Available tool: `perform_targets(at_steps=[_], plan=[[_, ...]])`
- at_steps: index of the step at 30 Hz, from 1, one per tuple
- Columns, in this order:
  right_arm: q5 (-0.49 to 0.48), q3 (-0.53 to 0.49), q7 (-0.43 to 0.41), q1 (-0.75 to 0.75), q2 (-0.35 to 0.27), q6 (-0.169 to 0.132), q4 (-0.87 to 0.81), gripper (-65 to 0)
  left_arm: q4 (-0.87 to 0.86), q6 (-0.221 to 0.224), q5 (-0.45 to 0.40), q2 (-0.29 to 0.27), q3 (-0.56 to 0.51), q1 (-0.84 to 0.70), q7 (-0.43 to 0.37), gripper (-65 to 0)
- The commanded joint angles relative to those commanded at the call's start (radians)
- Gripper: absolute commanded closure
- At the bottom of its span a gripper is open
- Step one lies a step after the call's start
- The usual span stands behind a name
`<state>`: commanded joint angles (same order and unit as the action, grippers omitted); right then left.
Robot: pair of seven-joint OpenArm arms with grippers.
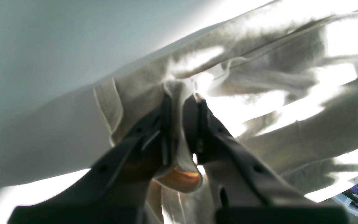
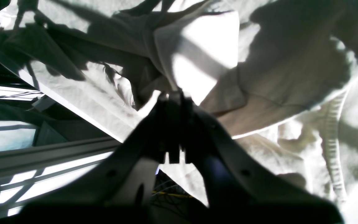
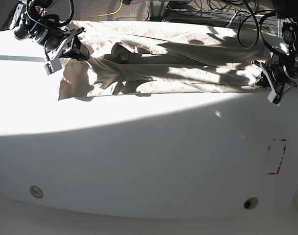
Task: Layout the t-shirt on the table in an organized manner, then fold the t-shirt properly
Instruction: 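Lay the folded hem down along the collar edge with both grippers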
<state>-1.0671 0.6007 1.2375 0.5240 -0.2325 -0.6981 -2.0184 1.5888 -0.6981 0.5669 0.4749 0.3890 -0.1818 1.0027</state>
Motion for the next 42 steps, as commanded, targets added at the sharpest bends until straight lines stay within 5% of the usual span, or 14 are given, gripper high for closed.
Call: perform_targets(at_steps=[10, 23, 26, 33, 36, 42], plan=[[-0.12, 0.002, 0.0, 0.107, -0.063, 0.0, 0.0, 0.0, -0.002, 0.0, 0.0, 0.003, -0.002, 0.002, 0.0, -3.5], [-0.115, 0.002, 0.0, 0.149, -0.071, 0.0, 0.002, -0.6, 0.006, 0.0, 0.0, 0.005, -0.002, 0.002, 0.0, -3.5], [-0.083, 0.002, 0.0, 0.164, -0.071, 0.0, 0.002, -10.0, 0.006, 0.0, 0.0, 0.005, -0.002, 0.002, 0.0, -3.6], [-0.012, 0.011, -0.005, 0.181, -0.071, 0.0, 0.002, -46.8, 0.006, 0.0, 0.002, 0.026, -0.002, 0.003, 0.0, -5.8], [-0.009, 0.064, -0.006, 0.186, -0.071, 0.0, 0.0, -51.8, 0.006, 0.0, 0.005, 0.031, -0.002, 0.014, 0.003, -16.4], [-0.015, 0.143, 0.008, 0.13, -0.115, 0.0, 0.0, -52.2, 0.008, 0.0, 0.009, 0.046, 0.005, 0.034, 0.005, -41.3]])
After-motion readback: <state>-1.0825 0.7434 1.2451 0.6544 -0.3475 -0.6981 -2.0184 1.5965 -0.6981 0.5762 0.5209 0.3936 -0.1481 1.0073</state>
